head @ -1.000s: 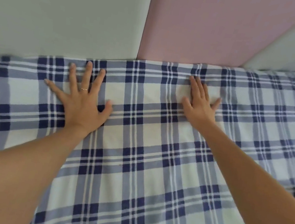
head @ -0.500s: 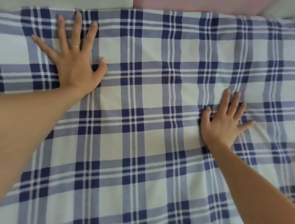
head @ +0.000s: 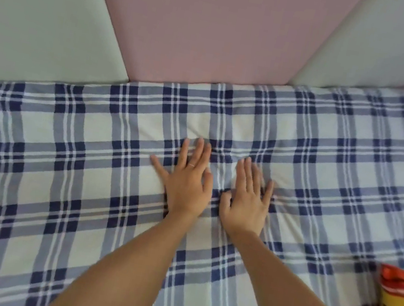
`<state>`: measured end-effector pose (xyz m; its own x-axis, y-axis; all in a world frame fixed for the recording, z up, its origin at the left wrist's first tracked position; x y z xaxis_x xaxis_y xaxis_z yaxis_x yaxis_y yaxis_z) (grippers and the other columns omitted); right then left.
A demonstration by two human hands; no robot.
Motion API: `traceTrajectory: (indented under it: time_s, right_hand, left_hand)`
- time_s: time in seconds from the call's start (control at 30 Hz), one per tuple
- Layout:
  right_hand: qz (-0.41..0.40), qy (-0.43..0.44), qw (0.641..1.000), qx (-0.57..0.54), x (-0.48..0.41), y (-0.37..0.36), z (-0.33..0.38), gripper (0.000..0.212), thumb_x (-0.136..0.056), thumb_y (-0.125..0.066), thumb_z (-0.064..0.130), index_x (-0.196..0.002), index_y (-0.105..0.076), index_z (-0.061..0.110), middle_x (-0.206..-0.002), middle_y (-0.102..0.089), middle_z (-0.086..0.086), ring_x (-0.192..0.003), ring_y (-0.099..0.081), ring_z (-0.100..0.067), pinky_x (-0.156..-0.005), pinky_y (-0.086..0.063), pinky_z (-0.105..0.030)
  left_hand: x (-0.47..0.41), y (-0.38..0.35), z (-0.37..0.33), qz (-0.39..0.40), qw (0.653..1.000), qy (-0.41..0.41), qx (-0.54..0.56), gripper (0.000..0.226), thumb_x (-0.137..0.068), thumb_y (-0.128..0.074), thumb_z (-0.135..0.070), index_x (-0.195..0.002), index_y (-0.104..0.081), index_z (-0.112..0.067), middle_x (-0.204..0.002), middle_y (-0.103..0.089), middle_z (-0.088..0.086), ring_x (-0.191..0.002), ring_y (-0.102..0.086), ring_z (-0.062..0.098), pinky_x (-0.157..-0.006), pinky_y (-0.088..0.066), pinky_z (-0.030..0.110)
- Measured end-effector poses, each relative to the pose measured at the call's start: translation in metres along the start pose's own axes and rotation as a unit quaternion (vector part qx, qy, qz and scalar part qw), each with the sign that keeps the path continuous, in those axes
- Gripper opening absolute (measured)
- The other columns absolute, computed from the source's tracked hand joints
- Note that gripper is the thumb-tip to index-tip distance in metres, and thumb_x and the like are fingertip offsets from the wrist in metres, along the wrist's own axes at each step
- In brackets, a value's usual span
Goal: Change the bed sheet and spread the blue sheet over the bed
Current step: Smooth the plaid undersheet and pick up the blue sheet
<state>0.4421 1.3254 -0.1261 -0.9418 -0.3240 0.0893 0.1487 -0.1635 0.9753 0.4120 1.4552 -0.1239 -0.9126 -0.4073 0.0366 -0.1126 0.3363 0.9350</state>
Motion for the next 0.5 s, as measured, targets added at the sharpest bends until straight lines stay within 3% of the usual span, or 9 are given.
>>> traceTrajectory:
  time_s: [0.1, 0.17, 0.23, 0.33, 0.4, 0.5]
  right_hand:
    - [0.019, 0.152, 0.987, -0.042, -0.031, 0.01, -0.034, 0.064, -0.086, -0.028, 0.028, -0.15, -0.028, 0.021, -0.155, -0.025, 0.004, -0.144, -0.021, -0.014, -0.12, -0.007, -0.041]
    - [0.044, 0.272, 0.961, 0.027, -0.051, 0.018, -0.057, 0.06, -0.092, -0.028, 0.032, -0.151, -0.024, 0.025, -0.156, -0.022, 0.008, -0.144, -0.02, -0.01, -0.119, -0.007, -0.04]
    - [0.04, 0.323, 0.936, 0.135, -0.078, 0.023, -0.085, 0.058, -0.096, -0.025, 0.042, -0.152, -0.015, 0.032, -0.157, -0.014, 0.013, -0.144, -0.014, -0.008, -0.118, 0.0, -0.047]
    - [0.019, 0.35, 0.912, 0.211, -0.112, 0.033, -0.095, 0.062, -0.095, -0.023, 0.053, -0.152, -0.007, 0.035, -0.159, -0.006, 0.013, -0.146, -0.007, -0.011, -0.111, 0.003, -0.066]
    - [0.025, 0.366, 0.906, 0.213, -0.125, 0.04, -0.1, 0.066, -0.093, -0.025, 0.058, -0.152, -0.004, 0.036, -0.159, -0.004, 0.012, -0.147, -0.005, -0.014, -0.107, 0.003, -0.071]
    - [0.01, 0.202, 0.96, 0.193, -0.139, 0.046, -0.119, 0.076, -0.088, -0.027, 0.068, -0.148, 0.011, 0.041, -0.158, 0.009, 0.015, -0.148, 0.004, -0.021, -0.107, 0.004, -0.072]
  left_hand:
    - [-0.011, -0.013, -0.006, -0.018, 0.999, -0.013, -0.027, 0.054, -0.095, -0.018, -0.034, -0.147, -0.031, -0.03, -0.154, -0.022, -0.016, -0.146, -0.008, 0.015, -0.101, 0.007, 0.076]
    - [-0.008, -0.011, -0.006, -0.034, 0.999, -0.004, -0.034, 0.054, -0.095, -0.019, -0.035, -0.147, -0.03, -0.03, -0.155, -0.021, -0.015, -0.147, -0.01, 0.017, -0.101, 0.006, 0.077]
    - [-0.01, -0.017, -0.01, -0.035, 0.998, 0.004, -0.055, 0.055, -0.095, -0.017, -0.036, -0.149, -0.022, -0.032, -0.156, -0.013, -0.016, -0.147, -0.006, 0.015, -0.101, 0.005, 0.077]
    - [-0.012, -0.017, -0.008, -0.03, 0.995, 0.006, -0.09, 0.055, -0.096, -0.018, -0.039, -0.151, -0.013, -0.034, -0.158, -0.002, -0.017, -0.147, 0.002, 0.014, -0.1, 0.006, 0.077]
    - [-0.01, -0.017, -0.008, -0.028, 0.995, 0.006, -0.092, 0.056, -0.097, -0.021, -0.039, -0.151, -0.011, -0.034, -0.158, 0.0, -0.017, -0.147, 0.004, 0.014, -0.1, 0.007, 0.077]
    - [-0.011, -0.019, -0.008, -0.029, 0.995, 0.007, -0.096, 0.056, -0.096, -0.022, -0.039, -0.152, -0.011, -0.034, -0.158, 0.0, -0.018, -0.147, 0.004, 0.014, -0.1, 0.007, 0.077]
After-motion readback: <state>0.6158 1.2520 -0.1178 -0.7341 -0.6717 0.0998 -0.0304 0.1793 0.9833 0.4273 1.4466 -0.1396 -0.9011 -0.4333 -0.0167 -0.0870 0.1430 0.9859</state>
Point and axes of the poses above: each hand's wrist, its own x-axis away from the middle knuckle, its own y-axis out of the back of the hand, z = x × y, the point moved 3 cm from there along -x, towards the middle knuckle
